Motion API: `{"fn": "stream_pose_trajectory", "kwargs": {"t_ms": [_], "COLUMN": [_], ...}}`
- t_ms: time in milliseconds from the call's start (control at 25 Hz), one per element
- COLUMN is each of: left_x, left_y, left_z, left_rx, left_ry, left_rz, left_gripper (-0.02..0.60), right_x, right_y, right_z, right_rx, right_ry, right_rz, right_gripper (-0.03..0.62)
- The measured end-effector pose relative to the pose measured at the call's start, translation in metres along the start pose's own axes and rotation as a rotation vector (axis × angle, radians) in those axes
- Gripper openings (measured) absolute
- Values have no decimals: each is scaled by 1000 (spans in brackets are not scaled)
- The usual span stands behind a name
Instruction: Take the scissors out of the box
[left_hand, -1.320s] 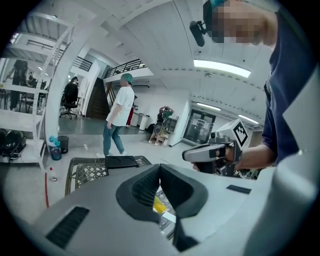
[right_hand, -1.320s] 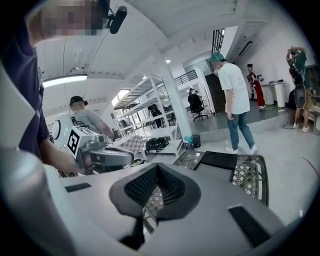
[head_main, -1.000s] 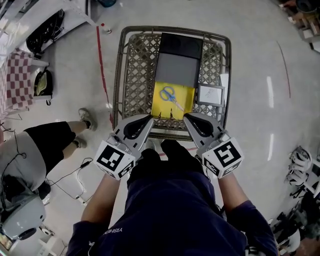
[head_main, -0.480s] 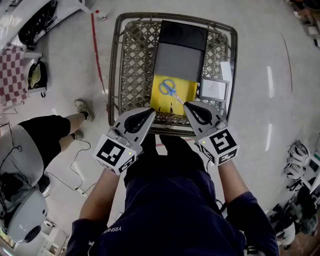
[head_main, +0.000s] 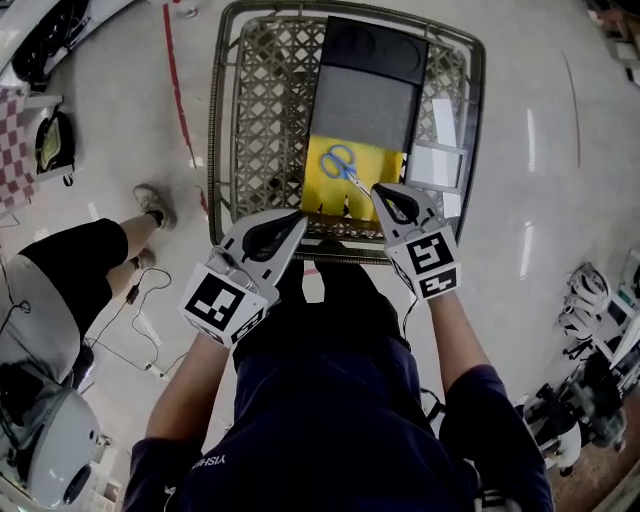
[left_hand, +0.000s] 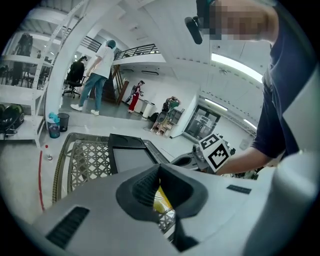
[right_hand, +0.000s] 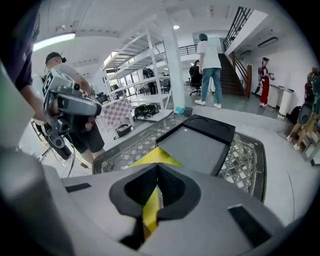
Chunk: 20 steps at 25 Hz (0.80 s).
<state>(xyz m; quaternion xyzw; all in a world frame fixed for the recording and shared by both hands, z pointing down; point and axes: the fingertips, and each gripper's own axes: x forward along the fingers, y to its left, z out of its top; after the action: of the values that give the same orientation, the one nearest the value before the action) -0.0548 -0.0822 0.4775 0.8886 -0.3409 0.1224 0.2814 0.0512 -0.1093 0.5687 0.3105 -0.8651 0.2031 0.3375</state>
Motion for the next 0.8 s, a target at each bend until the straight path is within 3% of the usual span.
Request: {"fn": "stream_pose_trajectory", "kwargs": {"t_ms": [640, 800], "left_x": [-9, -12], "left_y": [36, 38], "left_z": [-35, -42], "left_rx": [-70, -86], "left_ry": [32, 38], "left_rz": [-24, -31], "left_gripper": [25, 23], "right_x": [71, 75], "right_y": [-3, -2], "right_z": [-59, -72], "right_rx": [-119, -155], "right_ry": [301, 389], "right_rz": [9, 13], "right_gripper": [22, 75]}}
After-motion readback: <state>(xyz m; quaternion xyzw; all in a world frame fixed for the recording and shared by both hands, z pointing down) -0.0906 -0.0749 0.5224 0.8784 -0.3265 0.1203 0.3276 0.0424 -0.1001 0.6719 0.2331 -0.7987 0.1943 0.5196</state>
